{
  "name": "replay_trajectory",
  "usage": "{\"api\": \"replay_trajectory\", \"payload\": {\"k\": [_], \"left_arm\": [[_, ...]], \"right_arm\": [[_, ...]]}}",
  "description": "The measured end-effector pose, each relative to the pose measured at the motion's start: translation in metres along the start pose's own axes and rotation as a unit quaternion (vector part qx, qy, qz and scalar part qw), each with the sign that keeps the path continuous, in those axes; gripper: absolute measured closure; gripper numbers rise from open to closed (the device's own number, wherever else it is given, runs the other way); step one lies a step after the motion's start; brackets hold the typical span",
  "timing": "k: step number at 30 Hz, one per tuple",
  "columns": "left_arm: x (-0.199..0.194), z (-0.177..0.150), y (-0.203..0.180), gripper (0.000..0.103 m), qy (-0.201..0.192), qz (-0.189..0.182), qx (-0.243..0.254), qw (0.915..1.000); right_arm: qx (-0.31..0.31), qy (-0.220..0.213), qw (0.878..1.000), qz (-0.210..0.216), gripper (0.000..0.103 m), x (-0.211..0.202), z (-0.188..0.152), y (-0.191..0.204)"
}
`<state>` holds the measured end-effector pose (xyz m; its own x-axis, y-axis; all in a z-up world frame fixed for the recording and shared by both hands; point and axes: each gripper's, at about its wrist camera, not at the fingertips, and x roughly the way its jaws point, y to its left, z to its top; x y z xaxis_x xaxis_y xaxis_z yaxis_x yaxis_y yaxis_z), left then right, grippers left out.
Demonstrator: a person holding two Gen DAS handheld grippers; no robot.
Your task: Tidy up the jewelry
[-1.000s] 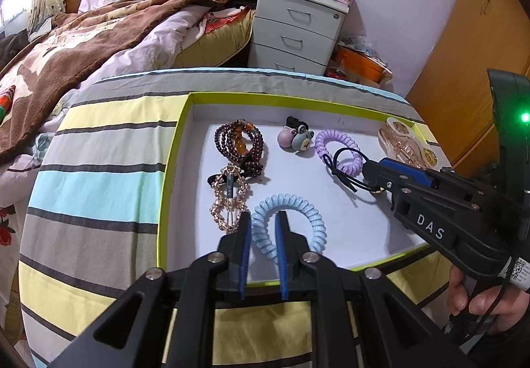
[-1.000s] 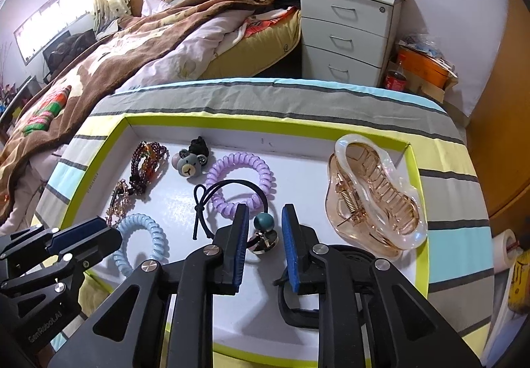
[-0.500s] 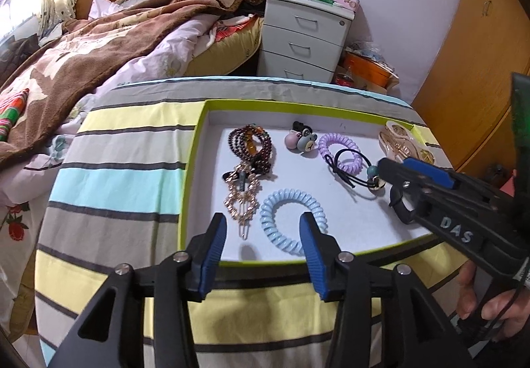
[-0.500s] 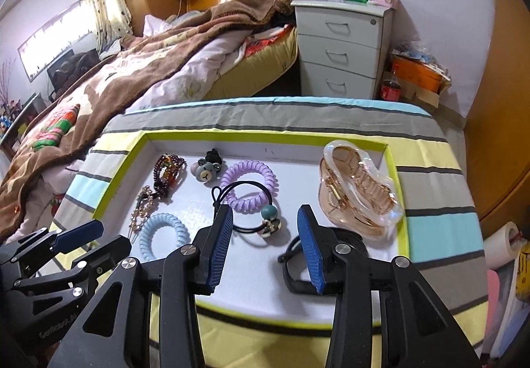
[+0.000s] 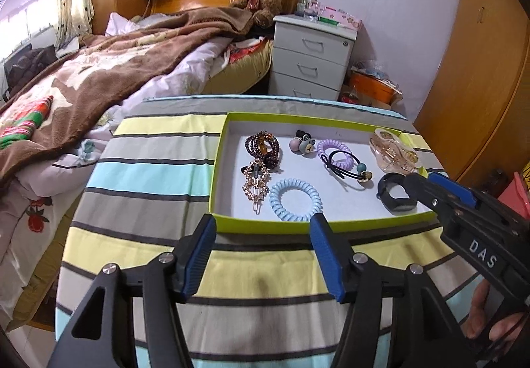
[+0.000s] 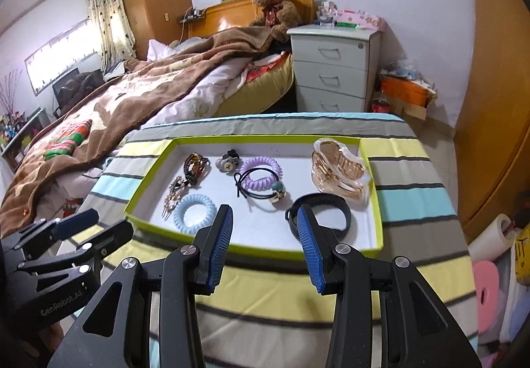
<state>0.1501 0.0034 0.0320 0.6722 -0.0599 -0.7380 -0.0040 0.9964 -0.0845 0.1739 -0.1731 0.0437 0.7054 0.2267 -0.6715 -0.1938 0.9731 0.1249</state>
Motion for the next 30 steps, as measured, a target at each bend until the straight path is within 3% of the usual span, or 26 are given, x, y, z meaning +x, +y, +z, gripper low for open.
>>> {"api": "replay_trajectory", "payload": {"k": [14,30], "left_arm": [[-0.027,-0.028,-0.005,0.035,-0.016,0.031,0.008,0.9994],[-0.041,-0.04,-0.009,0.035,-0.03,0.023,0.008,0.9993]], "right_arm": [[0.005,-0.02,1.0,-0.015,0.061,-0.037,-0.033,0.002],[0.011,-0.022,1.0,-0.011,0.061,-0.047,-0.046,0.003]]}}
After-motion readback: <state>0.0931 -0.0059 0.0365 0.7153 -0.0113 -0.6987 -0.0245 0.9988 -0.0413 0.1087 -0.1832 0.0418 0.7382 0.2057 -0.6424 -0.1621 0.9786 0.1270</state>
